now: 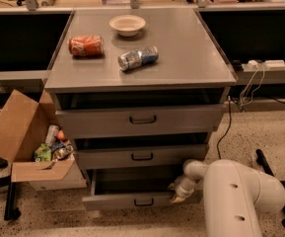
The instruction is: Open bottom drawer
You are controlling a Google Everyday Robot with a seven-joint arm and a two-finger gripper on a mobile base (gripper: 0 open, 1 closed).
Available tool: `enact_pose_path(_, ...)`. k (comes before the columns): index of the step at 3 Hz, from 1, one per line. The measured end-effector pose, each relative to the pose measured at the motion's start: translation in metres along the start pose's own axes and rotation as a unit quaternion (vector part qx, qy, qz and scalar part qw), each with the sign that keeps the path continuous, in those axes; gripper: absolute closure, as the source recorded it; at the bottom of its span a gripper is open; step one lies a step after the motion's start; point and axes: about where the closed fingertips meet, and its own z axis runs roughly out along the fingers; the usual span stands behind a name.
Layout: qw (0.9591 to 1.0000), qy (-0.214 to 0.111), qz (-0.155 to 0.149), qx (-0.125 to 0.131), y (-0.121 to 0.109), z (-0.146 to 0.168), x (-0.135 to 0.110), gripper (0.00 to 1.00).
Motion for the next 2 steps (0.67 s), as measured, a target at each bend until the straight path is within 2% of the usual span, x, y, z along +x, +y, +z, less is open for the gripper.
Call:
enact_pose_path(1, 1.0000, 0.000, 0.000, 0.000, 0.0000, 0.0000, 0.0000, 0.52)
enact_pose_path(2, 1.0000, 0.000, 0.000, 0.000, 0.0000, 0.0001, 0.0000, 0.28)
